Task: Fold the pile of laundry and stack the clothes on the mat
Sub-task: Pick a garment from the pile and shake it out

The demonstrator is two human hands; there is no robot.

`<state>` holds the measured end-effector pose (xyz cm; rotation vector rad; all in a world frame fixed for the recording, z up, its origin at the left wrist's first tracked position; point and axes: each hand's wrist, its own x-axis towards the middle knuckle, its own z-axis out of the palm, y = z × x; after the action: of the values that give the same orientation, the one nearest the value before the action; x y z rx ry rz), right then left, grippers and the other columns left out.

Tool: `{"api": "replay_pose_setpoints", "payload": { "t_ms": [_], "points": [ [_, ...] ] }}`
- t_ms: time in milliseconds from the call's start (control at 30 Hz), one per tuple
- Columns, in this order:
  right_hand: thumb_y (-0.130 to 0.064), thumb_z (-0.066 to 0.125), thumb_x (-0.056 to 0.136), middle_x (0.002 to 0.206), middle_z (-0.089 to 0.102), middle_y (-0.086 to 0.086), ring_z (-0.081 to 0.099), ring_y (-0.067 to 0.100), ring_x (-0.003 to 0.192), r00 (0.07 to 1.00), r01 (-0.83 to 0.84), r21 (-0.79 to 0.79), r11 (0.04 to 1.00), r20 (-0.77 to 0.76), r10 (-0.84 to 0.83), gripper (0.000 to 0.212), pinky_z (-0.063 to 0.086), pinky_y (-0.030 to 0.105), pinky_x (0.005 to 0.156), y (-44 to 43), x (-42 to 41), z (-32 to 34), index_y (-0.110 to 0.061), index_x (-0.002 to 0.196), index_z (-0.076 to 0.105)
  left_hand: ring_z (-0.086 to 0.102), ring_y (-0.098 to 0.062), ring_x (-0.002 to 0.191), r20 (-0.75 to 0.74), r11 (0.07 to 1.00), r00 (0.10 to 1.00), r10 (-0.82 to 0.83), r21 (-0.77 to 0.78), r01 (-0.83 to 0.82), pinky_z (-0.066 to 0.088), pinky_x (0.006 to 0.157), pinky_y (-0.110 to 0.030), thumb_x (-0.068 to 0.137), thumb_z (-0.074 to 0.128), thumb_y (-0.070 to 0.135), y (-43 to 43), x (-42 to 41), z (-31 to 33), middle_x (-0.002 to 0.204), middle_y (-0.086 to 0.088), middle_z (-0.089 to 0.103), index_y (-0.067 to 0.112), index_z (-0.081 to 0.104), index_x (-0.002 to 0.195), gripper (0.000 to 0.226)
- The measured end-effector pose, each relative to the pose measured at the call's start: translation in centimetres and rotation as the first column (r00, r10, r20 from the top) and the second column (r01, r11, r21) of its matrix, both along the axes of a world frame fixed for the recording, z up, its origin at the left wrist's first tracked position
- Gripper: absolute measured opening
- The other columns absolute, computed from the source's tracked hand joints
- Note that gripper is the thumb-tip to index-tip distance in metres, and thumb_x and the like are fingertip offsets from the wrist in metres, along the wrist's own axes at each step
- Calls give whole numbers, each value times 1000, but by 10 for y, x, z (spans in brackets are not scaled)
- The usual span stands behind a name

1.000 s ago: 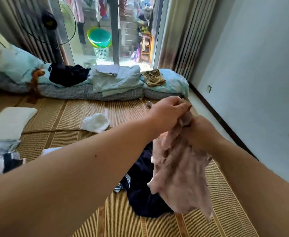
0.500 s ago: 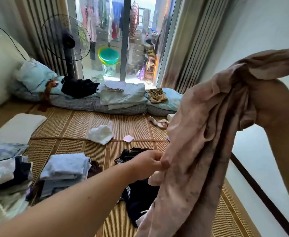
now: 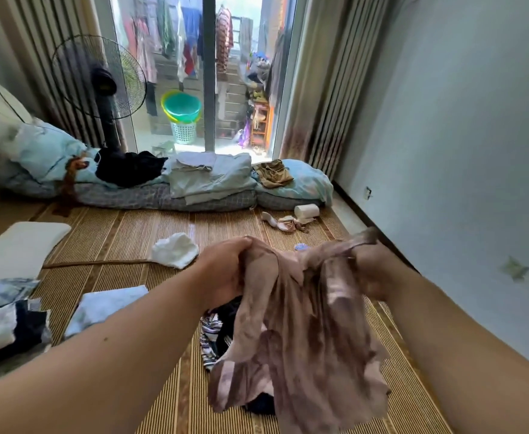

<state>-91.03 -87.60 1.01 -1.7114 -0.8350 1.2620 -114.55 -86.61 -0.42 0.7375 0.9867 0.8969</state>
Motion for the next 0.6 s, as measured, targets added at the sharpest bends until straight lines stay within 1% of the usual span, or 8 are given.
{"api": "replay_pose_setpoints", "payload": {
  "t_ms": [100,167,233,300,367,400,500,600],
  "points": [
    [-6,43,98,79,60,7,58,17,67,994,-109,-48,993,20,110,18,41,27,60,-12,-13,-15,-9,90,59,63,-24,63,12,999,1000,-22,23,22,53,55,-34,104,36,22,-4,7,12,81,-15,62,8,57,93,27],
    [-11,56,94,85,66,0,65,10,66,983,-176,55,983,65,172,7,48,22,58,-20,-24,-19,-16,92,61,58,-25,64,-5,998,1000,-31,53,31,50,58,-35,104,34,22,-5,11,17,82,-16,57,11,54,84,31],
    [-20,72,84,92,72,-3,70,4,76,933,-348,154,925,154,325,18,54,17,60,-30,-36,-21,-19,101,67,56,-27,69,-6,996,999,-40,78,40,45,66,-37,104,34,20,-7,13,20,85,-19,55,9,55,84,32],
    [-22,77,79,94,75,1,71,11,87,839,-522,123,844,254,482,24,56,22,74,-37,-51,-29,-15,101,72,56,-26,66,6,996,1000,-17,89,16,46,63,-37,103,35,19,-8,15,24,79,-16,54,8,54,84,29],
    [-26,72,84,79,73,0,67,10,74,753,-566,74,821,452,478,15,50,25,70,-39,-63,-37,-12,86,74,55,-24,60,26,996,999,23,87,-25,50,54,-35,103,38,20,-5,15,26,74,-12,52,10,53,86,25],
    [-28,68,87,71,69,2,60,12,67,760,-524,87,847,498,419,21,46,30,65,-37,-67,-38,-8,78,72,57,-23,59,43,995,998,35,91,-39,52,51,-33,104,39,21,-5,14,27,74,-12,53,10,52,89,22],
    [-19,62,90,76,69,21,59,23,68,910,-341,188,921,311,274,25,49,46,67,-31,-76,-32,2,78,69,63,-21,65,77,987,997,-15,162,2,54,52,-30,104,39,22,-3,8,26,83,-12,62,12,56,95,22],
    [-14,61,88,86,69,28,63,31,73,985,-167,262,950,79,151,19,52,52,75,-23,-86,-14,2,82,68,66,-20,74,77,949,981,-176,278,148,55,63,-27,93,51,30,-5,2,22,89,-13,69,9,61,100,24]
  ]
}}
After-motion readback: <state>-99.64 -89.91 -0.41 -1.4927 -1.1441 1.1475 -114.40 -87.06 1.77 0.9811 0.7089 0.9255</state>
